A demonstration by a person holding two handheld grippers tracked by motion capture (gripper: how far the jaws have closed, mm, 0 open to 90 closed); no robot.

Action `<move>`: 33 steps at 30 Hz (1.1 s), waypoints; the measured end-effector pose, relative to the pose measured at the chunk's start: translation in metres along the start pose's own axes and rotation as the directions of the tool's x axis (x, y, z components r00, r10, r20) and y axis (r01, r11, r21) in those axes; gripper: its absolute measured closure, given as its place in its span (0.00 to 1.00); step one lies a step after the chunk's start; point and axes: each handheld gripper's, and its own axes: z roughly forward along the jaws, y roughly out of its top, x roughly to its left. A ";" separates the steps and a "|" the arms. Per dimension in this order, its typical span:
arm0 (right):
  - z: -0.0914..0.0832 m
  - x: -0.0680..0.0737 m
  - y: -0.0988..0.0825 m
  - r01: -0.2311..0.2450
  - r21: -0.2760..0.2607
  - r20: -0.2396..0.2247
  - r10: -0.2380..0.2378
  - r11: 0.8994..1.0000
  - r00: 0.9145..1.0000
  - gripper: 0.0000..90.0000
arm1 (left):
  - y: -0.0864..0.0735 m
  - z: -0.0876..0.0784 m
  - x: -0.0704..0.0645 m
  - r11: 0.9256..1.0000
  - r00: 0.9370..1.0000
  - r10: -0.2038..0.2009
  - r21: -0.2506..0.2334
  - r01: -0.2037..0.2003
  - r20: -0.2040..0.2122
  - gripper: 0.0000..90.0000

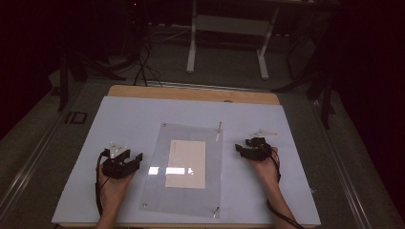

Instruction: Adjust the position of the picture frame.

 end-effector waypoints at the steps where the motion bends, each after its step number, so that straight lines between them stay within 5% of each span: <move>1: 0.002 0.001 0.005 0.010 -0.013 -0.013 -0.010 1.000 1.000 0.57 | 0.000 -0.001 0.000 1.000 1.000 -0.002 -0.006 0.002 0.003 0.52; 7: 0.012 0.010 0.029 0.074 -0.046 -0.022 -0.075 0.996 0.997 0.67 | 0.001 -0.002 0.001 1.000 1.000 -0.008 -0.018 0.008 -0.002 0.51; 15: 0.029 0.025 0.059 0.085 -0.075 -0.073 -0.091 0.994 0.993 0.74 | 0.000 -0.002 0.000 1.000 1.000 0.004 -0.016 -0.004 0.001 0.51; 22: 0.051 0.037 0.076 0.068 -0.056 -0.072 -0.072 0.996 0.995 0.82 | 0.000 -0.003 0.001 1.000 1.000 0.001 -0.023 0.000 0.011 0.54; 23: 0.059 0.040 0.078 0.064 -0.039 -0.052 -0.066 0.997 0.996 0.92 | -0.001 -0.004 0.001 1.000 1.000 -0.003 -0.025 0.003 0.012 0.55; 29: 0.066 0.044 0.081 0.010 -0.057 -0.030 -0.012 0.998 0.999 0.94 | -0.001 -0.006 0.003 0.999 0.999 -0.029 -0.044 0.030 0.027 0.57; 33: 0.074 0.053 0.091 0.014 -0.054 -0.037 -0.016 0.998 0.999 0.94 | 0.000 -0.007 0.001 0.999 1.000 -0.015 -0.047 0.016 0.024 0.57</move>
